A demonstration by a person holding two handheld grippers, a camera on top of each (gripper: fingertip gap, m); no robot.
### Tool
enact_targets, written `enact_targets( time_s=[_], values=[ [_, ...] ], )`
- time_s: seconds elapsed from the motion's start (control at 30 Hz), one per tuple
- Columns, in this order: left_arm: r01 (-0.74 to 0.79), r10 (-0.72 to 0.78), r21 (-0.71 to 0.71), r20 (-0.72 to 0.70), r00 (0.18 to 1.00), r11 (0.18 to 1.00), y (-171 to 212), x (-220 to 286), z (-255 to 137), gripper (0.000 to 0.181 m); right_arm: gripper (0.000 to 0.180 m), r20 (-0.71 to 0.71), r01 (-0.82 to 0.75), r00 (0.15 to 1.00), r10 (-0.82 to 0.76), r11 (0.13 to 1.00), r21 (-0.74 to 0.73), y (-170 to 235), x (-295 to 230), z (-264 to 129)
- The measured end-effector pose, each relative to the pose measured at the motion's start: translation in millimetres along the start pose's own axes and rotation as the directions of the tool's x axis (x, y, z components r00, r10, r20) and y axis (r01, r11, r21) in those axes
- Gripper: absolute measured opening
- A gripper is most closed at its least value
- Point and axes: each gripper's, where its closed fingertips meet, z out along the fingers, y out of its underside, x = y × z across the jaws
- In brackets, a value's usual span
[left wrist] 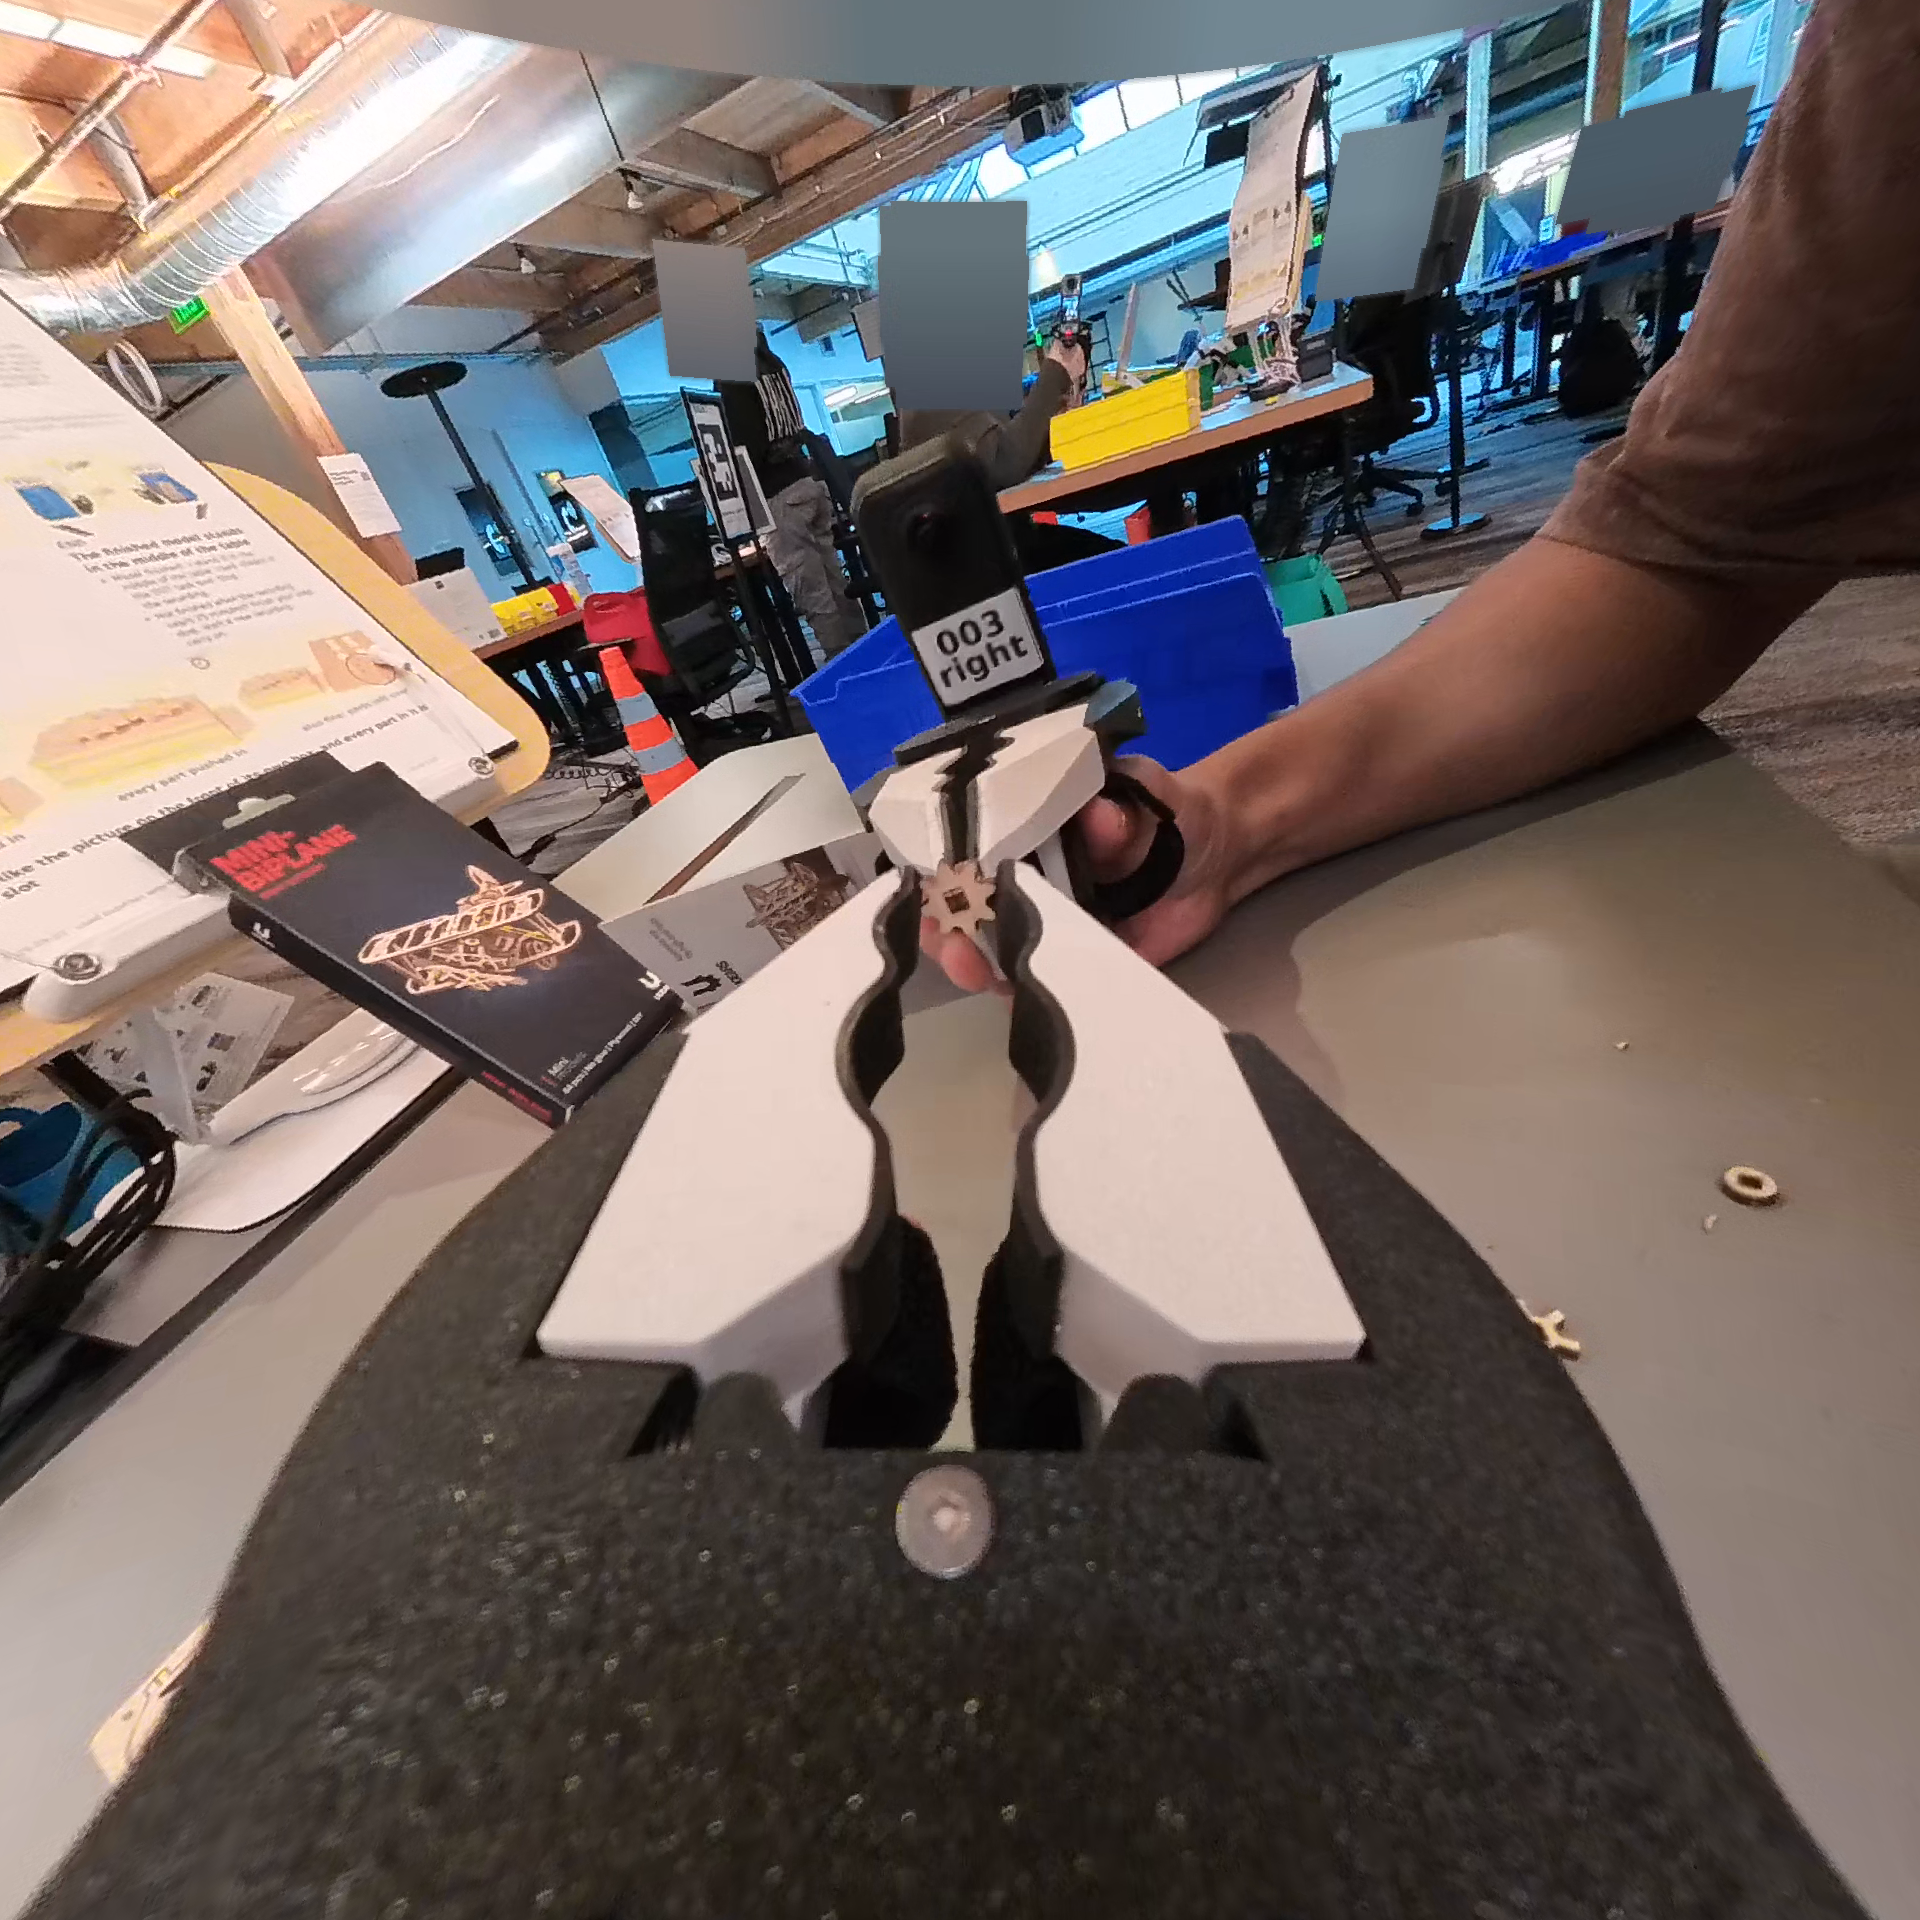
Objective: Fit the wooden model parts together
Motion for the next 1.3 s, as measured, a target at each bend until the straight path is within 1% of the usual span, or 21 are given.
enact_targets(
  time_s=[0.37, 0.83, 0.97, 1.3],
  values=[
    [0.031, -0.031, 0.011, 0.001, 1.000, 0.999, 0.5, 0.0, 0.9, 0.012, 0.001, -0.008, 0.012, 1.000, -0.012, 1.000, -0.006, 1.4, 0.5, -0.2],
    [-0.003, 0.003, 0.010, 0.009, 1.000, 1.000, 0.0, 1.3, 0.7, 0.011, 0.002, -0.008, 0.015, 1.000, -0.015, 1.000, -0.009, 2.0, -1.1, 0.5],
    [0.033, -0.034, 0.032, 0.010, 0.999, 0.999, -0.1, 1.1, 1.5, 0.012, 0.002, -0.012, 0.018, 1.000, -0.019, 1.000, -0.008, 1.7, -0.8, 0.1],
    [0.030, -0.031, 0.027, 0.009, 0.999, 0.999, 0.1, 1.3, 1.4, 0.012, 0.002, -0.011, 0.015, 1.000, -0.015, 1.000, -0.006, 1.4, -1.1, -0.1]
  ],
)
